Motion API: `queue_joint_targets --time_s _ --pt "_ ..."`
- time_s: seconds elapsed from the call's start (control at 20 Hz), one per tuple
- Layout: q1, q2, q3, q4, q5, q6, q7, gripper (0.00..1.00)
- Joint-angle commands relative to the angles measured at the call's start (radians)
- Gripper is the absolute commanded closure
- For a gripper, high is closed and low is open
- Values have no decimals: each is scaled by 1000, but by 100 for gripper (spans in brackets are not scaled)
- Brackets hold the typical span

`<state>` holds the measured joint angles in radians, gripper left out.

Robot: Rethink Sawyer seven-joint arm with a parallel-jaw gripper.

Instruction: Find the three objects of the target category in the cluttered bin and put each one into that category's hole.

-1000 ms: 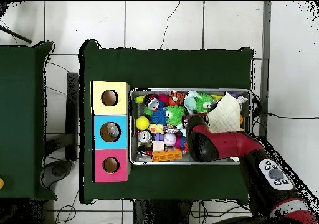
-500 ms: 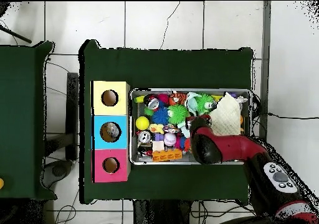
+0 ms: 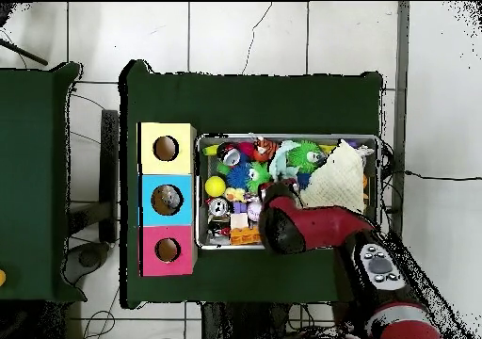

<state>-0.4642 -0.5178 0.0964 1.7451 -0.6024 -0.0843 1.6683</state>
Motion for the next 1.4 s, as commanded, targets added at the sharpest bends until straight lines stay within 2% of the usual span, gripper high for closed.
queue_joint_targets --time_s 0.05,0.35,0.5,0.7,0.95,1.4 --pt "140 -10 -136 181 160 -25 337 100" --pt "199 1 -176 246 268 -116 339 100" --pt "202 4 -162 279 304 -156 335 100" --pt "143 40 -106 285 303 -207 318 100" --pt "93 75 -69 276 293 -233 293 100" --pt "108 102 -55 269 303 -280 279 100"
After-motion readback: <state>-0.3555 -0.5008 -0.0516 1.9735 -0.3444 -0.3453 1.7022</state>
